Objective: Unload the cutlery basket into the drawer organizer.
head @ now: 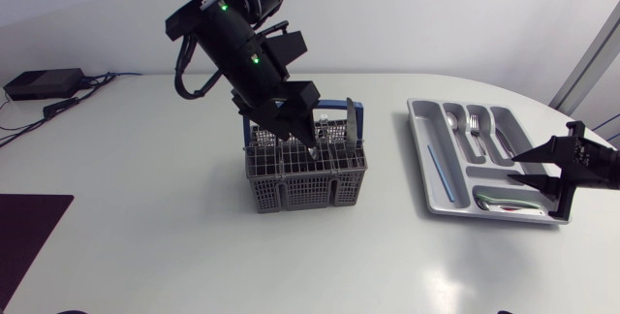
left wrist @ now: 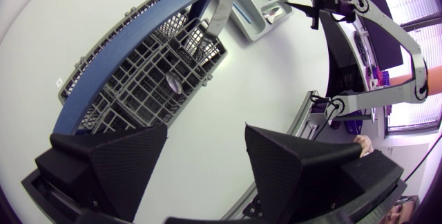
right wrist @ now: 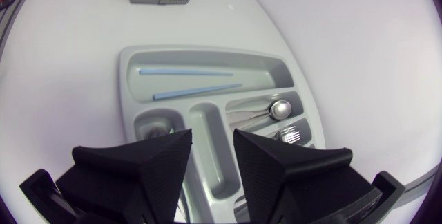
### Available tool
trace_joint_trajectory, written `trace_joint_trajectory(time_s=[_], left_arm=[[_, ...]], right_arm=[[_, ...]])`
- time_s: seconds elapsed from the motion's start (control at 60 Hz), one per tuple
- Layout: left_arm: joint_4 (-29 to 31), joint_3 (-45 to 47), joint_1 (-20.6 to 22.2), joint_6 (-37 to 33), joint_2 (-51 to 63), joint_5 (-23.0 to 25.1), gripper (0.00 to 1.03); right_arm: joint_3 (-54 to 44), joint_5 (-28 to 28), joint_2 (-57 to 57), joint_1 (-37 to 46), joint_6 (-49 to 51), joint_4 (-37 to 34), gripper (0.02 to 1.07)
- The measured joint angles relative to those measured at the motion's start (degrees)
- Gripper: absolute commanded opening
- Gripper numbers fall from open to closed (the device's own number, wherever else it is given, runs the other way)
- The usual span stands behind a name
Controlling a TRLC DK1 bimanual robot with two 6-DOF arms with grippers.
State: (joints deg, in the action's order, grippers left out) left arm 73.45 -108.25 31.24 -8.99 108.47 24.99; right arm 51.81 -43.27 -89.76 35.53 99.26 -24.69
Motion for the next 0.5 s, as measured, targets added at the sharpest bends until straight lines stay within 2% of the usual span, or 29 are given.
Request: trace_joint_trajectory(time_s=[0.183, 0.333, 0.5], left_arm=[[-1.79, 0.94, 0.13, 0.0, 0.2, 0.02, 0.96], [-7.02, 4.57, 0.44, 0.26, 0.28, 0.04, 0.96], [-12.33, 8.94, 0.48, 1.55, 0.04, 0.11, 0.94]], right_arm=[[0.2, -3.67, 5.33, -1.18, -11.85, -2.29, 0.56], [-0.79, -6.49, 10.05, -2.78, -21.99, -2.6, 0.56], [-6.03, -7.56, 15.58, -6.01, -29.11, -2.58, 0.56]])
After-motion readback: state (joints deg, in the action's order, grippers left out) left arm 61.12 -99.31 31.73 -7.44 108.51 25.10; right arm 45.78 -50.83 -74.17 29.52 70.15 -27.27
